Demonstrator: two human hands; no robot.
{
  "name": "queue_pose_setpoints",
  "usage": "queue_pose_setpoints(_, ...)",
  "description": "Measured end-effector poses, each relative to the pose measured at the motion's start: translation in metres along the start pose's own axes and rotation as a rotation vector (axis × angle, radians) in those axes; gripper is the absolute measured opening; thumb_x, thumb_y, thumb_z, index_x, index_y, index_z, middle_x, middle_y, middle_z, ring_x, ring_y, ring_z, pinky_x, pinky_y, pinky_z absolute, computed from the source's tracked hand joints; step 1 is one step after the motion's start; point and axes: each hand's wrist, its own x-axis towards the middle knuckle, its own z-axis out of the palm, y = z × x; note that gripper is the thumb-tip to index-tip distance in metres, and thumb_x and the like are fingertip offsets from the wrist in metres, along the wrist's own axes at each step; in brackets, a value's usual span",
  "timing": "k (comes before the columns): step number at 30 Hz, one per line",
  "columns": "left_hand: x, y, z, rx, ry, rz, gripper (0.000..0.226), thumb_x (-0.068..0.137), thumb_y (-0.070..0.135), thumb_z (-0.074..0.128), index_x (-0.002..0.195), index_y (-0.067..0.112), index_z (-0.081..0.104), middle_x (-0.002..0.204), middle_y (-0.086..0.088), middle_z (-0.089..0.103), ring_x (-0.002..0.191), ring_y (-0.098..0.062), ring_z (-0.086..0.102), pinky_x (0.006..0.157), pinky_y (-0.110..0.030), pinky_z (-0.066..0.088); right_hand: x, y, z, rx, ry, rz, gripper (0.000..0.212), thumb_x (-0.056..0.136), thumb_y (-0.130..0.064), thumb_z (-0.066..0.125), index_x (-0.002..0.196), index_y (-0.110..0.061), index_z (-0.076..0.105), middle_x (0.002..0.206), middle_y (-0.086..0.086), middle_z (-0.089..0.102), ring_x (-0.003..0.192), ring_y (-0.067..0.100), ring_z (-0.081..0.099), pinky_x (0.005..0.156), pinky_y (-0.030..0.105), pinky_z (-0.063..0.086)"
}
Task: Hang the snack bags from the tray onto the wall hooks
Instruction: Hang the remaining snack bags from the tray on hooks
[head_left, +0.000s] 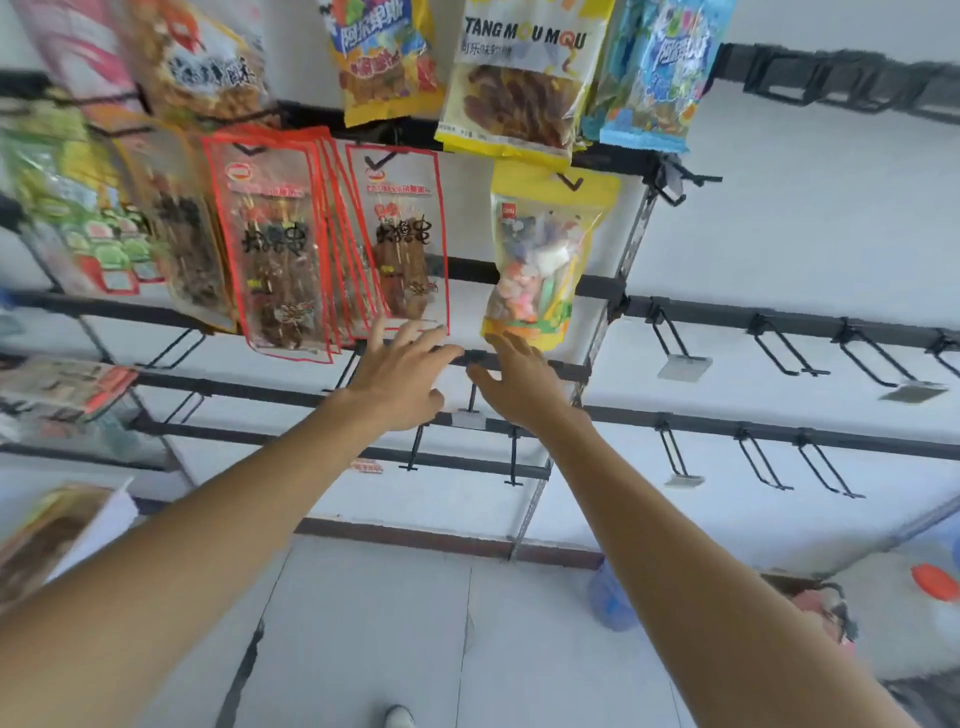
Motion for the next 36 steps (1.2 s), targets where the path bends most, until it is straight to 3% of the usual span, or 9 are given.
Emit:
queue_pose_setpoints(3,-0.055,-0.043,0.005,0.015,-0.084,-0.109,0.067,0.093,0.034,0.055,0.152,0.033,0.024,0.164,0.001,0.012,0.15,-0.026,0.009,0.118,-0.06,0.004,-0.005,-0.041,0.023,-0.109,-0.095,-0.1,0.069,0.097,-0.054,0.05,0.155,-0.024,0.028,0.165,0.005,0.018,0.149,0.03,0.021,0.12,0.048,0.024)
queue_pose_setpoints(7,-0.131,-0.108,0.004,-0.003,-0.198,-0.322,0.068,0.095,0.036,0.051,0.154,0.031,0.018,0.164,-0.002,0.011,0.147,-0.03,0.016,0.116,-0.053,0.022,-0.009,-0.117,0.059,-0.134,-0.202,-0.262,0.069,0.099,-0.058,0.043,0.157,-0.027,0.023,0.167,0.006,0.012,0.151,0.033,0.014,0.121,0.053,0.018)
queue_pose_setpoints(10,-0.193,-0.146,0.008,-0.037,-0.208,-0.486,0.071,0.095,0.036,0.051,0.155,0.034,0.014,0.164,0.001,0.013,0.147,-0.025,0.023,0.116,-0.059,0.014,-0.02,-0.179,0.096,-0.144,-0.276,-0.395,0.068,0.097,-0.063,0.04,0.156,-0.033,0.025,0.167,0.005,0.012,0.151,0.032,0.012,0.121,0.054,0.016)
queue_pose_setpoints(13,-0.238,-0.184,0.011,-0.089,-0.206,-0.623,0.068,0.096,0.033,0.051,0.155,0.036,0.016,0.164,0.003,0.012,0.151,-0.024,0.014,0.116,-0.064,0.005,-0.021,-0.241,0.125,-0.139,-0.303,-0.509,0.069,0.097,-0.065,0.038,0.156,-0.033,0.025,0.166,0.004,0.013,0.15,0.032,0.015,0.121,0.052,0.017)
queue_pose_setpoints(17,-0.3,-0.229,0.033,-0.136,-0.269,-0.755,0.065,0.096,0.04,0.048,0.153,0.041,0.016,0.165,0.005,0.003,0.151,-0.028,0.007,0.115,-0.067,0.01,-0.024,-0.316,0.171,-0.165,-0.394,-0.596,0.067,0.098,-0.062,0.04,0.156,-0.031,0.025,0.165,0.003,0.019,0.15,0.032,0.017,0.121,0.05,0.019)
queue_pose_setpoints(24,-0.387,-0.33,0.056,-0.188,-0.349,-0.825,0.064,0.098,0.035,0.049,0.155,0.034,0.02,0.162,0.001,0.021,0.147,-0.028,0.02,0.118,-0.053,0.014,-0.028,-0.429,0.263,-0.136,-0.541,-0.646,0.065,0.097,-0.061,0.043,0.155,-0.036,0.026,0.165,0.001,0.02,0.15,0.029,0.017,0.12,0.05,0.021)
queue_pose_setpoints(29,-0.421,-0.392,0.085,-0.117,-0.367,-0.788,0.063,0.095,0.035,0.05,0.153,0.034,0.025,0.158,-0.001,0.03,0.143,-0.03,0.028,0.117,-0.051,0.019,-0.022,-0.471,0.308,-0.099,-0.585,-0.585,0.062,0.098,-0.055,0.046,0.154,-0.034,0.029,0.162,0.004,0.028,0.147,0.031,0.024,0.117,0.05,0.027)
queue_pose_setpoints(36,-0.429,-0.463,0.143,-0.278,-0.385,-0.802,0.057,0.097,0.034,0.048,0.152,0.031,0.031,0.152,-0.002,0.042,0.137,-0.029,0.04,0.111,-0.048,0.028,0.02,-0.51,0.388,-0.037,-0.721,-0.51,0.052,0.094,-0.051,0.05,0.142,-0.031,0.044,0.135,0.005,0.056,0.126,0.033,0.05,0.097,0.052,0.049)
